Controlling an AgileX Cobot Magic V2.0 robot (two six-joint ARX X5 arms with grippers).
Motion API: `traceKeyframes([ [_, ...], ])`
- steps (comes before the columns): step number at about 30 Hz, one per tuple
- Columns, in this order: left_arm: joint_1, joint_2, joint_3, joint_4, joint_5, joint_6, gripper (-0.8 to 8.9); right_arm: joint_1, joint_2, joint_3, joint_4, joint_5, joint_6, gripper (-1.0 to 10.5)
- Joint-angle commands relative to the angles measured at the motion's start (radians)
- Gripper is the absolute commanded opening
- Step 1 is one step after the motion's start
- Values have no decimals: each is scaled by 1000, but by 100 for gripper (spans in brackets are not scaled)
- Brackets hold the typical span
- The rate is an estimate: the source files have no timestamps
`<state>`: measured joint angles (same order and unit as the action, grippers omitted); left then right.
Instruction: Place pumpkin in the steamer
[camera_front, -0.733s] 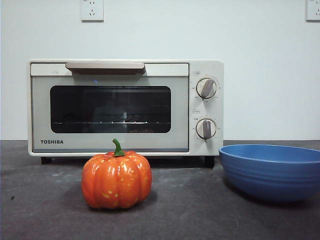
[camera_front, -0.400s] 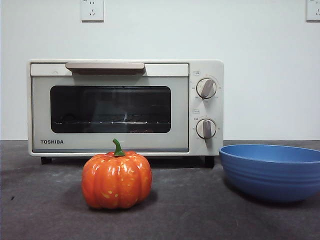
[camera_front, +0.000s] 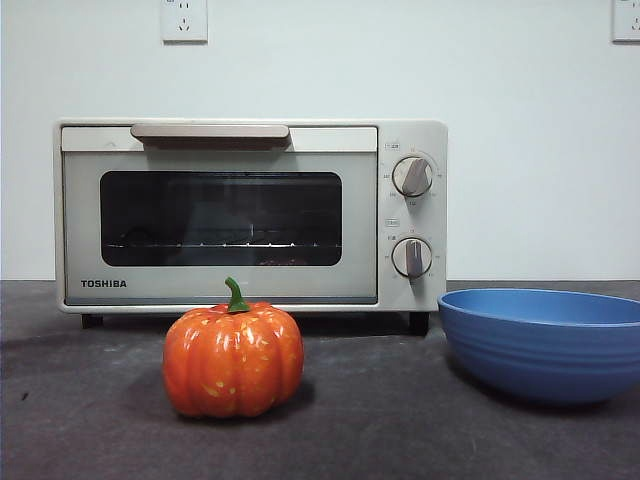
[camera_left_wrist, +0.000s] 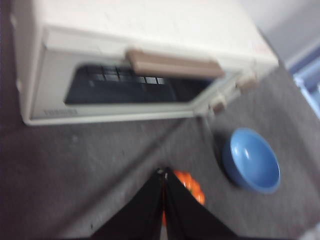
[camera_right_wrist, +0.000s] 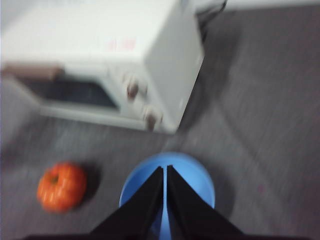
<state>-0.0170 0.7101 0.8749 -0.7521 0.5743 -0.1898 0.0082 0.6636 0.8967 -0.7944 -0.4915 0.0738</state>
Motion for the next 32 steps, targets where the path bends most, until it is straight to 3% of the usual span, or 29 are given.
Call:
traceKeyframes([
  [1,-18,8,33,-47,6,87,11,30,18,20,-73,-5,-60,7],
  [14,-36,6,33,-90,5,125,11,94,28,20,-127,-6,-87,10],
  [16,-36,6,33,-90,5,125,11,94,28,20,-127,-6,-84,72],
  [21,-36,6,33,-88,5,125,11,94,28,20,-124,-6,-64,427],
  [32,-36,6,33,-82,5,125,11,161,45,32,-66,-63,-18,430],
])
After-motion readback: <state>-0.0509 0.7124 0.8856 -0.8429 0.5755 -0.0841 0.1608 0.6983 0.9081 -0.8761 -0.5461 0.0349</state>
